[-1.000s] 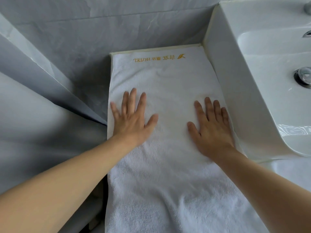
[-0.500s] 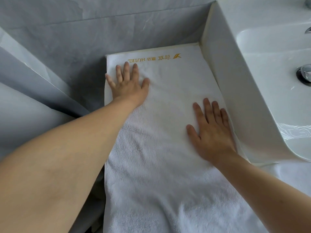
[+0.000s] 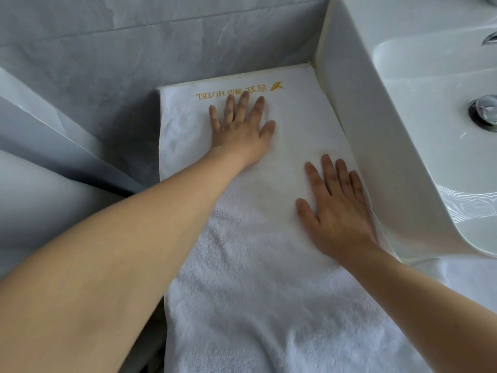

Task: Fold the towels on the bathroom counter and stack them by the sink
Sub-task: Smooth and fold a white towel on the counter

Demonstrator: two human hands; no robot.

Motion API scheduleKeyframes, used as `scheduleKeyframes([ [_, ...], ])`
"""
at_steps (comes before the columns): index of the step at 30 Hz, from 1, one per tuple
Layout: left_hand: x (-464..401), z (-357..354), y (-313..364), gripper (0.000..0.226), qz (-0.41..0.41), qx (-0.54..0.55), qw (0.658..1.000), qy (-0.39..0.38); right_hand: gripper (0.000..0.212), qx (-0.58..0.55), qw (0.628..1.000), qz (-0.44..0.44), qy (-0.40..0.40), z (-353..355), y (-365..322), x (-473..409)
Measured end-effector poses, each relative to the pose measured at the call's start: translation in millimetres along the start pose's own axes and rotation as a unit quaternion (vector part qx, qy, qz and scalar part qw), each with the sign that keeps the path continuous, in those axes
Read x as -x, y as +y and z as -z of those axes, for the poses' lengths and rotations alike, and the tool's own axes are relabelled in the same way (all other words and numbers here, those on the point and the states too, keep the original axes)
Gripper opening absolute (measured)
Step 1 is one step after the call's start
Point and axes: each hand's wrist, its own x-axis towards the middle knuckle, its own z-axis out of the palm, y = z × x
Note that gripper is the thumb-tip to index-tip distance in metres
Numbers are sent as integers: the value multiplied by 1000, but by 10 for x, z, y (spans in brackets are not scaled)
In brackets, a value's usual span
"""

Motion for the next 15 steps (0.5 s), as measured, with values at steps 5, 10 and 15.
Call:
scheduleKeyframes([
  [5, 1377, -160, 28, 72, -36, 32, 998, 35, 72, -9, 1000, 5, -4, 2, 4, 10],
  [10, 2342, -606, -213, 74, -14, -73, 996, -55, 72, 2, 1000, 8, -7, 15, 0, 9],
  [15, 2355, -763, -293, 73, -40, -60, 997, 2, 72, -8, 1000, 10, -3, -17, 42, 0],
])
